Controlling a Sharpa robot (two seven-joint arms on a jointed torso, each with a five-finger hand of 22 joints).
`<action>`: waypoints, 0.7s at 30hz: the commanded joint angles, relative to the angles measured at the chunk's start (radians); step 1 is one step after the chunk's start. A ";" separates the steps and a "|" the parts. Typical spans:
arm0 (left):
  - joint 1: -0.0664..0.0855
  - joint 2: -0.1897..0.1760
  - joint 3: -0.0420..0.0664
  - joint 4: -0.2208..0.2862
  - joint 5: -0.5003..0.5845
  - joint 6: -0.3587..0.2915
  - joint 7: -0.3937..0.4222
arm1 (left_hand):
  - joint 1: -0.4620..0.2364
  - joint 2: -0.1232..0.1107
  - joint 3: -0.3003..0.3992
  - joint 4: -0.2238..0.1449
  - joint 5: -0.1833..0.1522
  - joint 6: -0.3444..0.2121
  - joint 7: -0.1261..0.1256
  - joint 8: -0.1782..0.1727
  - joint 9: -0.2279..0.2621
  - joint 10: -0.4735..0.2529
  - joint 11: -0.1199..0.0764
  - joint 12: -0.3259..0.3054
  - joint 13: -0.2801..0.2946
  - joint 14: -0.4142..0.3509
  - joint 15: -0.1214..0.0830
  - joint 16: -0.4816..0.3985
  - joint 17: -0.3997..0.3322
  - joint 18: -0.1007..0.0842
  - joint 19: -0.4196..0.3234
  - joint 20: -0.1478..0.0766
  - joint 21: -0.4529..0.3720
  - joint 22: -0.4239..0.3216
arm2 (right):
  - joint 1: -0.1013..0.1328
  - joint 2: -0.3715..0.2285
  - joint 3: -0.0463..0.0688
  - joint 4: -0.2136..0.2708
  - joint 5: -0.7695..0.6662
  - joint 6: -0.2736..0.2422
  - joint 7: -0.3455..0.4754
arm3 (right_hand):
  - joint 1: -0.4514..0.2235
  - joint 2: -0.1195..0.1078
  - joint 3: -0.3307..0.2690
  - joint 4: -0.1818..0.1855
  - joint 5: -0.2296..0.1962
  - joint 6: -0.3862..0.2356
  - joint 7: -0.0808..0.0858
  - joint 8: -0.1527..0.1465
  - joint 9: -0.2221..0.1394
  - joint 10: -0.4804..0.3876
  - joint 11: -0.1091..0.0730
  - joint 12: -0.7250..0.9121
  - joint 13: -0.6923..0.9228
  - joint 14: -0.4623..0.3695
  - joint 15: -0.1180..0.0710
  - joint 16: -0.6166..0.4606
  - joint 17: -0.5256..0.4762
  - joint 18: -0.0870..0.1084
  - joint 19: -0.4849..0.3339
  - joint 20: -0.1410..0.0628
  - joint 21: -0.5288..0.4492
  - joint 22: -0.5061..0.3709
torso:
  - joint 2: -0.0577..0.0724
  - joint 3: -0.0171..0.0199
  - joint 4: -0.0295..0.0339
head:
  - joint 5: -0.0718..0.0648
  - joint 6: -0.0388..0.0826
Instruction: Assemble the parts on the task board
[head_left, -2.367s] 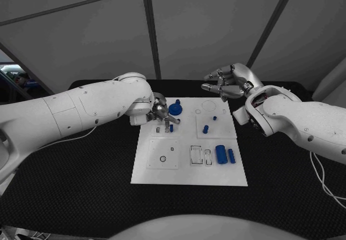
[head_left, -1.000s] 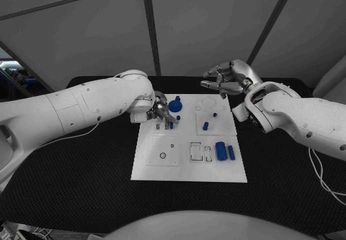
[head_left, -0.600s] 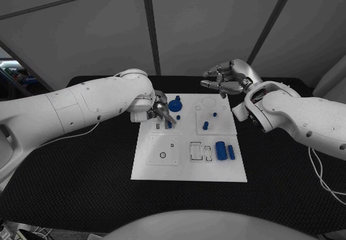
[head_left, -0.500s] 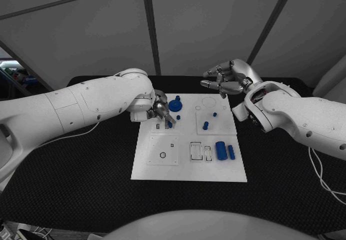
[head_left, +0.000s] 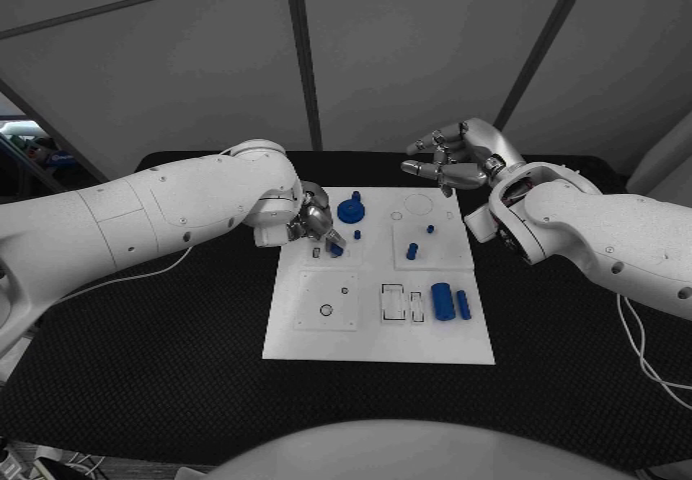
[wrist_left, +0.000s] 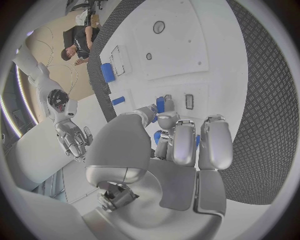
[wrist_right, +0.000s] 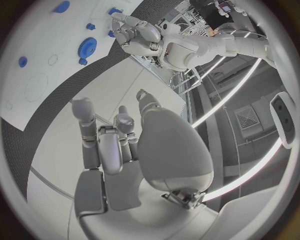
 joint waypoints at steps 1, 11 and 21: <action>0.002 -0.012 0.001 0.010 0.033 -0.015 0.011 | -0.021 0.001 0.152 -0.137 -0.005 -0.007 -0.001 0.007 0.007 0.005 0.003 -0.005 -0.003 0.035 0.003 -0.004 0.002 -0.006 -0.003 0.003 -0.003 0.002 | 0.002 0.001 0.001 0.000 -0.002 0.008 0.001 | 0.001 0.010 -0.006 0.000 0.003 -0.001 -0.001 0.005 -0.001 -0.008 0.000 -0.005 0.000 0.041 -0.007 -0.003 0.037 0.011 -0.007 -0.001 -0.007 -0.002 | -0.001 0.0001 0.0005 | 0.002 0.000; 0.002 -0.058 0.001 0.048 0.060 -0.070 0.008 | -0.053 -0.019 0.225 -0.176 0.007 -0.006 -0.003 0.025 0.035 0.016 0.000 0.001 0.000 0.036 0.001 -0.003 0.004 -0.008 0.004 0.001 0.003 0.016 | 0.001 0.002 0.001 -0.006 -0.002 0.008 0.001 | 0.002 0.011 -0.006 0.000 0.003 -0.001 -0.001 0.005 -0.002 -0.007 0.000 -0.005 -0.001 0.041 -0.007 -0.003 0.036 0.011 -0.007 -0.001 -0.008 -0.003 | 0.000 -0.0002 -0.0005 | 0.008 0.001; -0.002 -0.068 0.000 0.080 -0.001 -0.145 0.005 | -0.079 -0.034 0.271 -0.199 0.021 -0.005 -0.006 0.042 0.057 0.022 -0.003 -0.005 -0.010 0.037 -0.002 -0.003 0.005 -0.010 0.010 -0.002 0.008 0.027 | 0.001 0.001 0.001 -0.007 -0.002 0.010 0.001 | 0.002 0.011 -0.006 0.000 0.003 -0.001 -0.001 0.005 -0.002 -0.007 0.000 -0.005 -0.001 0.041 -0.007 -0.003 0.036 0.011 -0.007 -0.001 -0.008 -0.003 | 0.002 0.0003 -0.0020 | 0.011 0.000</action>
